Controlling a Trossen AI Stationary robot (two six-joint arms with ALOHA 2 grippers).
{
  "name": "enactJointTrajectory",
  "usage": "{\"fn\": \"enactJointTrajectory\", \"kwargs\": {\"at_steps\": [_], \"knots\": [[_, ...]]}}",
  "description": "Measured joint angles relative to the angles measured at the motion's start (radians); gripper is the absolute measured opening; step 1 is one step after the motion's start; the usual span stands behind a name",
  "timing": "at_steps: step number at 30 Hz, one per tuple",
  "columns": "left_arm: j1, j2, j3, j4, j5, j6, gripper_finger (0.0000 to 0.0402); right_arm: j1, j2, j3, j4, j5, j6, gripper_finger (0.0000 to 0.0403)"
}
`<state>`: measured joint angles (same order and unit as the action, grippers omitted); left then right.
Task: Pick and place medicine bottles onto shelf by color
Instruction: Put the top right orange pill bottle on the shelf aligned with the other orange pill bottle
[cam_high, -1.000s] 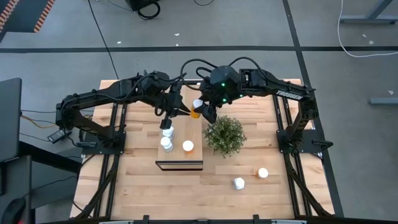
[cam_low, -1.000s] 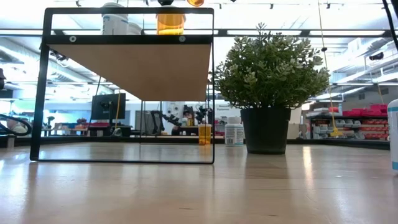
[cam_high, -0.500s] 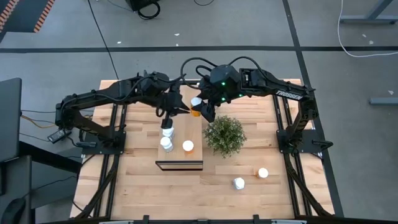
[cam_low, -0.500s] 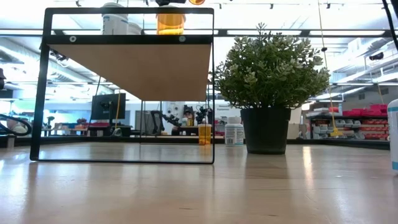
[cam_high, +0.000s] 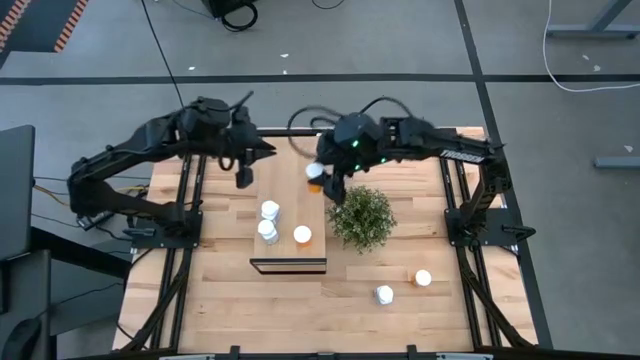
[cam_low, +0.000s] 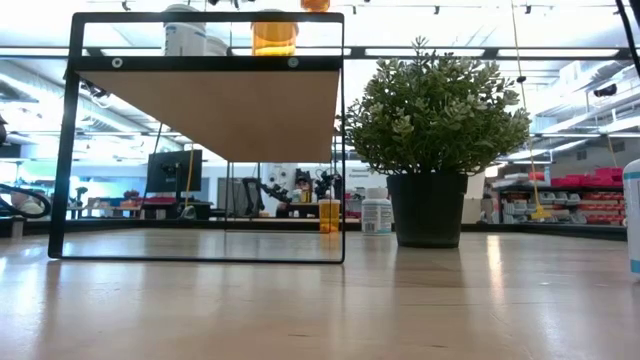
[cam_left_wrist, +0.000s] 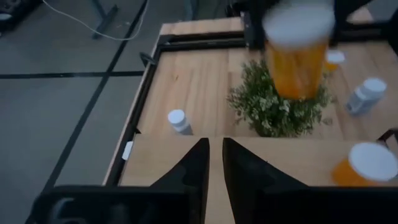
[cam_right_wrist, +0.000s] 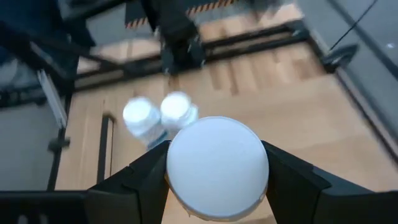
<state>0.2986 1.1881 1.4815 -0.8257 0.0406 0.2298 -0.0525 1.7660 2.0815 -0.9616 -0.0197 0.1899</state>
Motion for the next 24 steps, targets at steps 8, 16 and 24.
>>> {"fn": "enactJointTrajectory", "kwargs": {"at_steps": [8,16,24], "knots": [[0.014,-0.039,0.0,-0.011,-0.001,-0.062,0.0064,0.037,0.003,-0.191,0.212,0.013,-0.028,0.023],[0.013,-0.058,0.0,-0.026,-0.002,-0.089,0.0062,0.037,0.002,-0.399,0.376,0.054,-0.025,0.023],[0.012,-0.061,0.0,-0.026,-0.003,-0.089,0.0068,0.038,0.003,-0.514,0.452,0.069,-0.025,0.023]]}}
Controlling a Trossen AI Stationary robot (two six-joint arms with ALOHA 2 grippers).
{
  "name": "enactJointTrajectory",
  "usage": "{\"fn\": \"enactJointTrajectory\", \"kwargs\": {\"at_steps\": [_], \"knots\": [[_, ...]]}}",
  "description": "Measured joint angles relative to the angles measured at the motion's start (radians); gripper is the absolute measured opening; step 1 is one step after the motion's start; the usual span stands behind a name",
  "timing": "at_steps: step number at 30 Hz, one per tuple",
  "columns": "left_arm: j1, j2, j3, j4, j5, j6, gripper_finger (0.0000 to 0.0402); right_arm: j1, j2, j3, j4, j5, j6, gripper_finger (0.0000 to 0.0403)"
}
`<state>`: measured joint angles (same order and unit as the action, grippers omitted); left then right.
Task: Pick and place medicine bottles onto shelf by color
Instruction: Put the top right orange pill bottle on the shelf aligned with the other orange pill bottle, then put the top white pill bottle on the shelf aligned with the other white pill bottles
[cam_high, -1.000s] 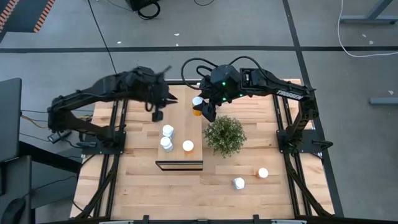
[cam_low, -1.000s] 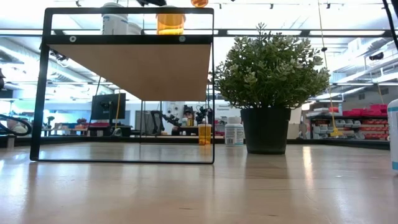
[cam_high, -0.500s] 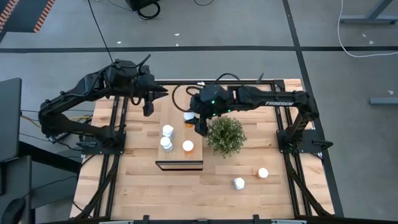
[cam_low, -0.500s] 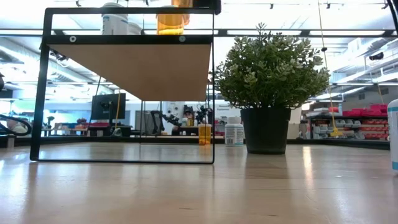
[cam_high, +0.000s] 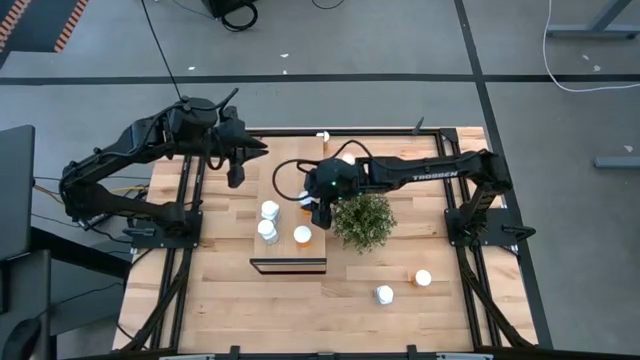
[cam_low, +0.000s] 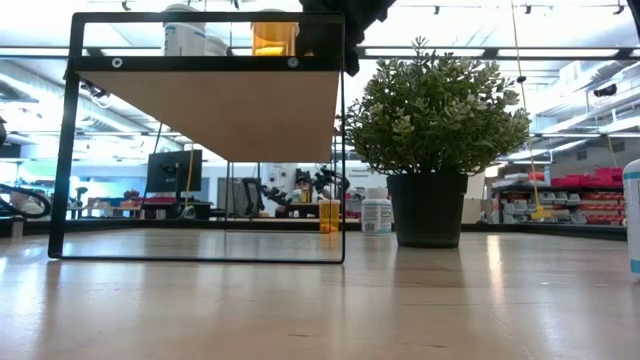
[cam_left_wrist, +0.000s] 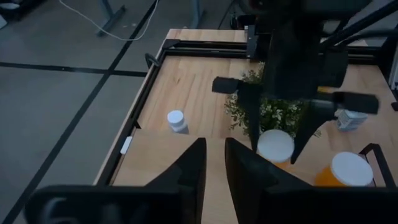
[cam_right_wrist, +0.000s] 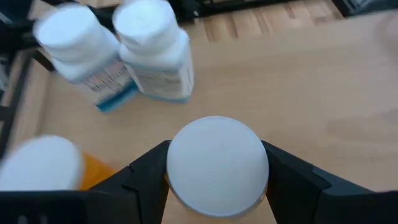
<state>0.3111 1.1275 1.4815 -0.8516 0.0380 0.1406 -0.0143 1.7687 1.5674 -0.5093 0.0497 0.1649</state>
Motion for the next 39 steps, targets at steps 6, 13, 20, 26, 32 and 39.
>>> {"fn": "enactJointTrajectory", "kwargs": {"at_steps": [6,13,20,26,32,39], "knots": [[0.0,0.0,0.0,0.0,0.0,0.0,0.0073,0.0,0.0,-0.033,0.036,0.03,-0.001,0.023],[0.0,0.002,0.0,0.001,0.0,0.0,0.0071,-0.001,0.0,-0.053,0.071,0.04,-0.004,0.023],[0.0,0.004,0.0,0.001,0.0,0.0,0.008,-0.001,0.0,-0.053,0.074,0.04,-0.018,0.0237],[0.0,0.004,0.0,0.0,0.001,0.0,0.0079,-0.001,0.0,-0.053,0.072,0.04,-0.02,0.0265],[0.0,0.016,0.0,-0.082,0.002,-0.057,0.0096,-0.003,0.0,-0.039,0.056,0.039,-0.009,0.0286],[-0.002,0.018,0.002,-0.183,0.073,-0.166,0.0161,-0.003,-0.004,0.101,-0.039,0.04,-0.012,0.0291]]}}
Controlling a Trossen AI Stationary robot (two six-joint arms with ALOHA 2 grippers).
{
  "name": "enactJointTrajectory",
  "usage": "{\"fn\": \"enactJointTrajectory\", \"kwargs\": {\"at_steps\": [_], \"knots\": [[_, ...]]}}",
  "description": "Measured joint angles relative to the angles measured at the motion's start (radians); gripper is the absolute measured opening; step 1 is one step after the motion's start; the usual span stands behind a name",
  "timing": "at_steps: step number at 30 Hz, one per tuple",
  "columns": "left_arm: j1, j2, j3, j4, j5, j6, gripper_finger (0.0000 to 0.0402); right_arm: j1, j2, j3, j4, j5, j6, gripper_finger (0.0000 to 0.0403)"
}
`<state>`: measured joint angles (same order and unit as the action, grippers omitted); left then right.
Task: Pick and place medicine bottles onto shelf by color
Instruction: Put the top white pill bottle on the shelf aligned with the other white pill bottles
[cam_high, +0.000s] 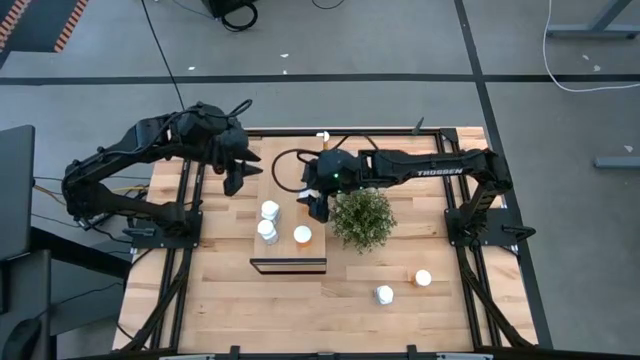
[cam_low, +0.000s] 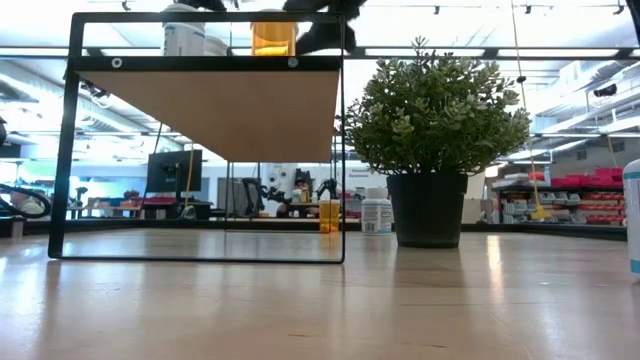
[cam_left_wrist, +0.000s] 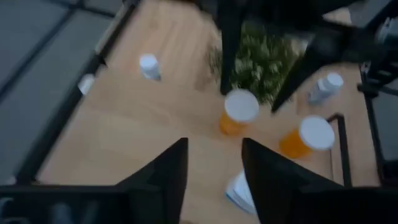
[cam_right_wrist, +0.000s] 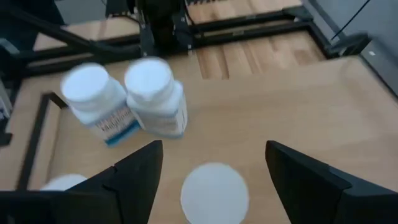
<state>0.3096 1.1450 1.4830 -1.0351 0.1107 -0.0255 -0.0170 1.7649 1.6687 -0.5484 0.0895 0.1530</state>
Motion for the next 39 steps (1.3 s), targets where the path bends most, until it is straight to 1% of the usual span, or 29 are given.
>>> {"fn": "enactJointTrajectory", "kwargs": {"at_steps": [4,7,11,13,16,19,21,24,27,31,35,39], "knots": [[0.0,0.0,-0.001,-0.052,0.01,-0.018,0.0208,0.0,0.0,0.113,-0.114,0.003,-0.022,0.0292],[0.0,0.0,-0.001,-0.076,0.005,-0.023,0.0232,-0.008,-0.002,0.193,-0.199,0.059,-0.05,0.0292],[0.0,0.0,-0.001,-0.068,-0.007,-0.041,0.0246,-0.044,-0.003,0.245,-0.244,0.184,-0.075,0.0291],[0.001,0.0,-0.001,-0.058,-0.018,-0.053,0.0246,-0.075,-0.003,0.245,-0.255,0.203,-0.082,0.0289],[0.001,0.0,-0.001,-0.054,-0.021,-0.078,0.0243,-0.13,-0.003,0.229,-0.291,0.201,-0.07,0.0287],[0.001,0.0,-0.001,-0.055,-0.021,-0.098,0.0239,-0.193,-0.001,0.219,-0.385,0.198,-0.07,0.0287],[0.001,0.0,-0.001,-0.055,-0.021,-0.1,0.0237,-0.243,-0.004,0.219,-0.425,0.156,-0.084,0.0287],[0.001,0.0,-0.001,-0.054,-0.021,-0.095,0.0237,-0.314,-0.008,0.217,-0.461,0.064,-0.125,0.0287],[0.001,0.0,-0.001,-0.053,-0.03,-0.094,0.0238,-0.364,-0.01,0.159,-0.466,-0.006,-0.139,0.0287],[0.001,0.0,-0.001,-0.03,-0.049,-0.094,0.0234,-0.406,-0.009,0.028,-0.45,-0.08,-0.131,0.0287],[0.001,0.0,-0.001,-0.001,-0.05,-0.094,0.0232,-0.413,-0.007,-0.105,-0.365,-0.09,-0.131,0.0287],[0.001,0.0,-0.001,0.0,-0.05,-0.095,0.0231,-0.413,-0.007,-0.194,-0.254,-0.084,-0.151,0.0289]]}}
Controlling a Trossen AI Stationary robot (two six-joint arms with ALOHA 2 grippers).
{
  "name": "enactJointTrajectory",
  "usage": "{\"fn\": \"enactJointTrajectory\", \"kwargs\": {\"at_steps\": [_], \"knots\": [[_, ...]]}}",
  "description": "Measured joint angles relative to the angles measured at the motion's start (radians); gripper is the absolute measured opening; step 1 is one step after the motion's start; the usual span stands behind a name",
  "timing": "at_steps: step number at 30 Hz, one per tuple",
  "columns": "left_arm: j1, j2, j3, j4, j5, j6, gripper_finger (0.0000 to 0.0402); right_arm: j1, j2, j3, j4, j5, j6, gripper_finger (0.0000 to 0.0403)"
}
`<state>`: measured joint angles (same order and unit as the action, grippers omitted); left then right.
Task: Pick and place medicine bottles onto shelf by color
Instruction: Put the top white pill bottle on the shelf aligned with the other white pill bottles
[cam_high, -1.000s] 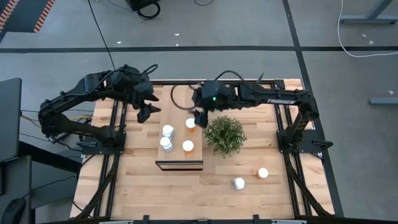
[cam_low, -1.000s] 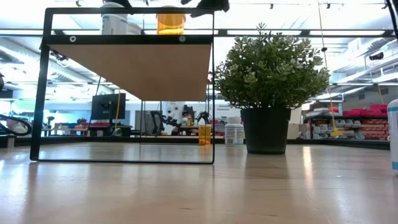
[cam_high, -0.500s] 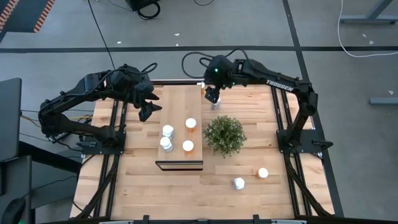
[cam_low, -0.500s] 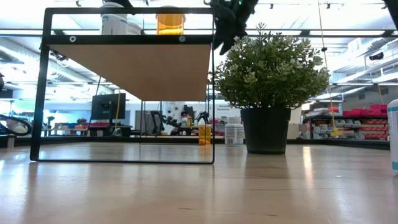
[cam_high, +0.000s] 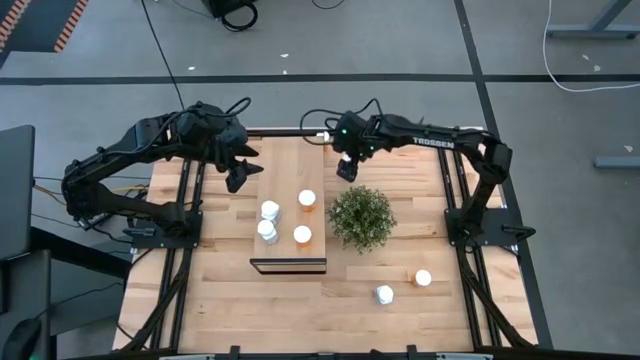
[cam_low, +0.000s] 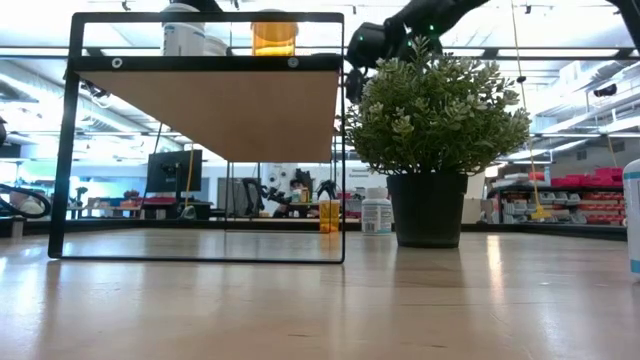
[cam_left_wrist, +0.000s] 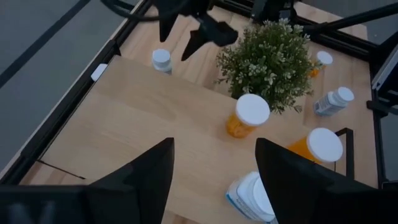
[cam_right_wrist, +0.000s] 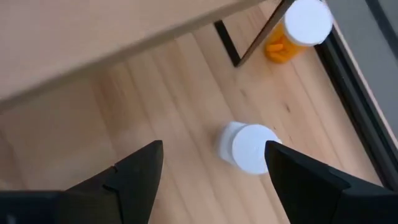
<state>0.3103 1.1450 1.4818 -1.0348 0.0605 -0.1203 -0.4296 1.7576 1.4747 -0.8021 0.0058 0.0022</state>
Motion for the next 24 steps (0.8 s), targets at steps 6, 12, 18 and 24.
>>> {"fn": "enactJointTrajectory", "kwargs": {"at_steps": [6,12,18,24], "knots": [[0.0,0.0,0.0,-0.001,0.0,-0.021,0.0231,-0.016,0.0,-0.091,0.086,0.085,-0.019,0.0292],[0.0,0.0,0.0,0.013,0.0,-0.052,0.0231,-0.054,0.0,-0.156,0.183,0.095,0.024,0.0293],[0.0,0.0,0.0,0.043,0.0,-0.084,0.0231,-0.059,0.0,-0.232,0.278,0.093,0.038,0.0293],[0.0,0.0,0.0,0.071,0.0,-0.118,0.0231,-0.059,0.0,-0.259,0.346,0.109,0.039,0.0291]]}}
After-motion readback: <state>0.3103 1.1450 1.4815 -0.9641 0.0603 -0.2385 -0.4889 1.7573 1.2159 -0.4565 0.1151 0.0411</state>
